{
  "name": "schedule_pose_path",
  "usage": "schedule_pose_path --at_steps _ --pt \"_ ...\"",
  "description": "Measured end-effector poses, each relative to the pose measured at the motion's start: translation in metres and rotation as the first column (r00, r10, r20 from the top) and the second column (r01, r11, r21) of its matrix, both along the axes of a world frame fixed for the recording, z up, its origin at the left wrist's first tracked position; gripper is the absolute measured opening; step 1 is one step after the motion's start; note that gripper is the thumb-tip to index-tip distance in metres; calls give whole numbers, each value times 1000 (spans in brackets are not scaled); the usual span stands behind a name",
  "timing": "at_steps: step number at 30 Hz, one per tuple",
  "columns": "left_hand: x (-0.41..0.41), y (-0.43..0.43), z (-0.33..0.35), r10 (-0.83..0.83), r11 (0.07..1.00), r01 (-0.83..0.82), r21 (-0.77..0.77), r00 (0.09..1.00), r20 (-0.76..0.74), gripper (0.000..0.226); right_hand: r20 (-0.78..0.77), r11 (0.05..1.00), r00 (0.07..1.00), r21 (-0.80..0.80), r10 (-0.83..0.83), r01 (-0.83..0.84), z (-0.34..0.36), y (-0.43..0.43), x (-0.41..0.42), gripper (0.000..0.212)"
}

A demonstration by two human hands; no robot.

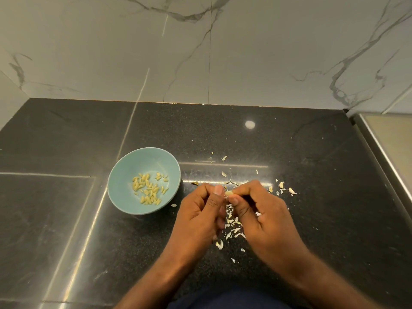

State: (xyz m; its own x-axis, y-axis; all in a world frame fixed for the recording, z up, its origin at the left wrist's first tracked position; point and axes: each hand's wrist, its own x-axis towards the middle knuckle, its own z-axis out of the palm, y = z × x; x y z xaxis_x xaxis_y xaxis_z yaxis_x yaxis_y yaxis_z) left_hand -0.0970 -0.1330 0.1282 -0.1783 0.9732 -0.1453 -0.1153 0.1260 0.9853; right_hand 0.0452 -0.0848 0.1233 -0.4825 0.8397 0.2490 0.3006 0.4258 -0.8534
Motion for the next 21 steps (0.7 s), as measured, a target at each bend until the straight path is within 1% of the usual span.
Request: schedule_pose_path --at_steps 3,5,7,12,15,17,19,21 --pt "1 1 2 17 998 -15 65 999 -30 28 -70 996 995 -59 -71 67 5 0 0 14" --pt "2 3 3 19 998 -15 64 998 -62 23 -67 995 996 -84 -64 59 6 1 3 16" --pt "2 3 3 12 999 -9 44 998 -64 20 -59 993 996 -105 -61 55 5 1 5 17" --pt "-2 4 3 10 999 -9 33 999 -40 20 -50 991 997 -128 -51 44 3 2 9 15" --pt "-3 4 3 11 999 -10 34 999 -32 23 -99 987 991 -147 -86 71 3 3 9 16" --pt "-3 4 4 13 999 -12 35 999 -33 25 -137 991 986 -115 -91 75 4 4 9 20" --pt "-2 4 4 16 999 -15 34 1000 -20 26 -129 996 989 -55 -77 71 4 5 9 18" --pt "-2 4 4 16 999 -16 35 1000 -14 25 -116 996 990 -33 -82 79 4 6 9 17"
